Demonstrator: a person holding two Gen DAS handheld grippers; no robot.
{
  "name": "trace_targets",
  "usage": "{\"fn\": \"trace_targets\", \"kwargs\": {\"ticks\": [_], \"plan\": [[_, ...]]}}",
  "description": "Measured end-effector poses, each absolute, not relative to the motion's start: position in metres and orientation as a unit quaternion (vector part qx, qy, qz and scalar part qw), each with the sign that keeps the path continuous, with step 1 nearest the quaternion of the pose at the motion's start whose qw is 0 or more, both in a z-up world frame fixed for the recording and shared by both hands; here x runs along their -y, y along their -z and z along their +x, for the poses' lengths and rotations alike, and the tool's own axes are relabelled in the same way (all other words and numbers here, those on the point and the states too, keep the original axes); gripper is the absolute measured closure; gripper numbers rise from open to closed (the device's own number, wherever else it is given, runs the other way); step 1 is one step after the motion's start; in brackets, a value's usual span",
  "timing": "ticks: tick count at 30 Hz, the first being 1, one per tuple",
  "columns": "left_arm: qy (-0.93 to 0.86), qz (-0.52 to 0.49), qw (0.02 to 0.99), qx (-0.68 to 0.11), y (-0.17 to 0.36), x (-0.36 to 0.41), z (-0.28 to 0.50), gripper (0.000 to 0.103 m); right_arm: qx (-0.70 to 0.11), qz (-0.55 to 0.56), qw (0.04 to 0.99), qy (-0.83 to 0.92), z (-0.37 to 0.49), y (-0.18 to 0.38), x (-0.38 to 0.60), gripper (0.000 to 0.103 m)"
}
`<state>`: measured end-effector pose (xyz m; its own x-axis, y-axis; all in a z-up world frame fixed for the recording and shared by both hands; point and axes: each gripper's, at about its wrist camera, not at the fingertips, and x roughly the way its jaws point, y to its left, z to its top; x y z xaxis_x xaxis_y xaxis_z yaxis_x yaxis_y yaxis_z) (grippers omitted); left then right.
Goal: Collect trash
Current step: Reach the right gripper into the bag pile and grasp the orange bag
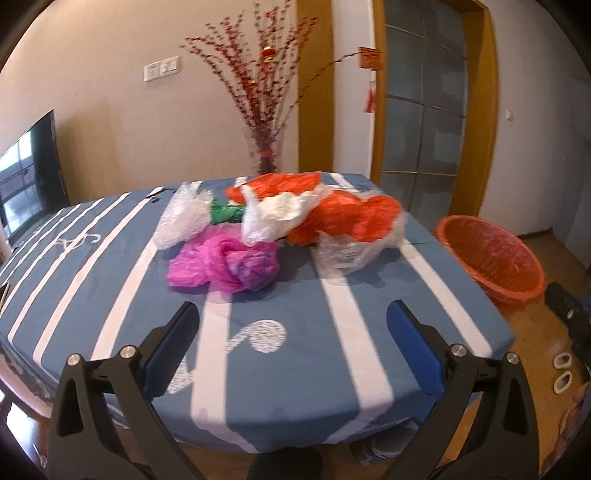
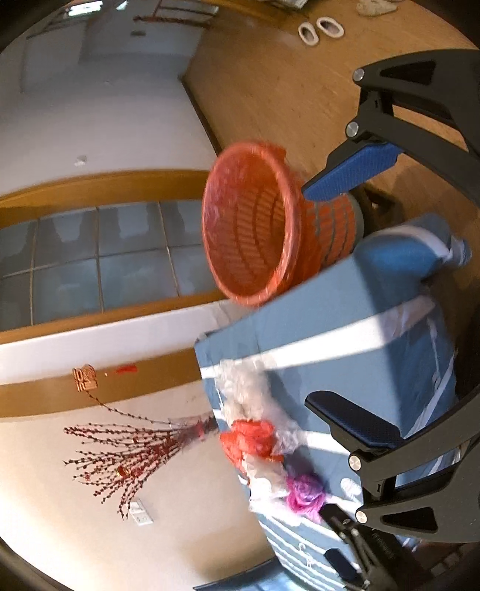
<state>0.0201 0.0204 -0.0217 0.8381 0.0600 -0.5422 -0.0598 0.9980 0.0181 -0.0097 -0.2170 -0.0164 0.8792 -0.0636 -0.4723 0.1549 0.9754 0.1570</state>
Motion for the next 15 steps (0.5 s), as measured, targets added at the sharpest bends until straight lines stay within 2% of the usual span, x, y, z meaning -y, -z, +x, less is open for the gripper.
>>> {"fn": "trace_targets", "kwargs": {"ticks": [4, 13, 15], "plan": [[-0.05, -0.02, 0.955, -0.291, 0.023, -0.045, 0.032, 0.004, -0.239, 0.067, 0.968, 0.02, 0.018, 0.004, 0.193, 0.002], [-0.118, -0.038, 0.949, -0.292, 0.022, -0.1, 0.06, 0.004, -0.269, 0.016, 0.959, -0.093, 0.113, -0.014, 0.128, 0.032], [-0.127, -0.042, 0.948, -0.289, 0.02, -0.112, 0.065, 0.004, -0.278, 0.0, 0.954, -0.113, 0.133, -0.012, 0.113, 0.033]]}}
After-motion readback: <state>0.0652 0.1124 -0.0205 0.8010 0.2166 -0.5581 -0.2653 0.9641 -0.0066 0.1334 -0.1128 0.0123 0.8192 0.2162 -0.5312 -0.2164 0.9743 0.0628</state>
